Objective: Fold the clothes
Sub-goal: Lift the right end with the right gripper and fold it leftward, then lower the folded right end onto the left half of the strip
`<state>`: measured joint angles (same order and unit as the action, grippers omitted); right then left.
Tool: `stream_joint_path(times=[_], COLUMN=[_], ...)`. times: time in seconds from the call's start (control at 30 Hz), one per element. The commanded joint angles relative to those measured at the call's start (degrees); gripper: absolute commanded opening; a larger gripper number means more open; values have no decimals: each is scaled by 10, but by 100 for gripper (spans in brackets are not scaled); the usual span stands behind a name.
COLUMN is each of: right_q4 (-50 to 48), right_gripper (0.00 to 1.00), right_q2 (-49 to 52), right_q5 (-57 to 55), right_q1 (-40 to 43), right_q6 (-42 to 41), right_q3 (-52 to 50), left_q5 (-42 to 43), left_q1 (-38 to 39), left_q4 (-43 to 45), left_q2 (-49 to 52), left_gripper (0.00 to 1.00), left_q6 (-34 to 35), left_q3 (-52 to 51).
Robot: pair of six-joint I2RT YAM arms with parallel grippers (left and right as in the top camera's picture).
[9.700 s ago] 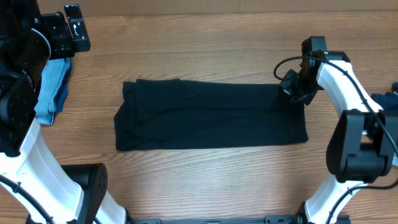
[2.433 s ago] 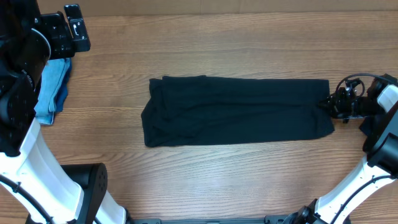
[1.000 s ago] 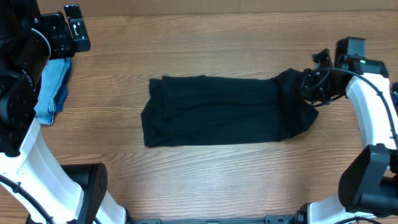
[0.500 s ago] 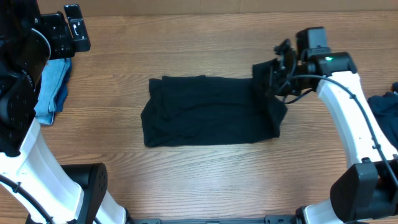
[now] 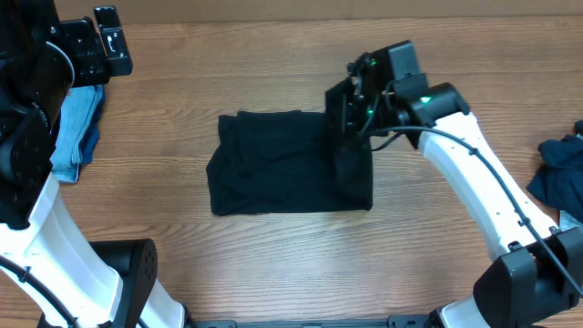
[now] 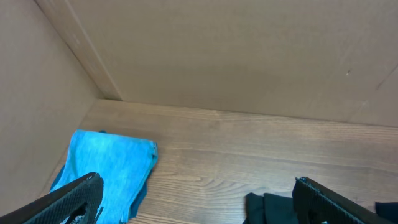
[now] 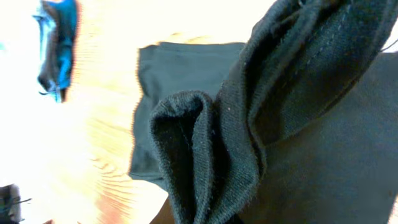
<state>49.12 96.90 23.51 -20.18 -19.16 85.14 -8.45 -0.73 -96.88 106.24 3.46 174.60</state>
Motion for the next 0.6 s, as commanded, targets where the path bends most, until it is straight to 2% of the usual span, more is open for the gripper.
stream_joint_path(times=[0.0,0.23,0.57], right_q4=[-33,-101,-174], right_gripper=[4,4,4], right_q2=[-17,-9,57], right_q5=[-4,-5,-6], right_q1=[-30,-79,-166], right_q6=[-47,-71,-97], right_q3=[15,15,15], left_q5=[-7,-7,-7], left_q1=[0,0,0], left_q4=[1,1,1], left_q2=[-1,-1,-1], left_gripper=[100,100,100], left_q6=[4,4,4], left_q3=[-1,-1,-1])
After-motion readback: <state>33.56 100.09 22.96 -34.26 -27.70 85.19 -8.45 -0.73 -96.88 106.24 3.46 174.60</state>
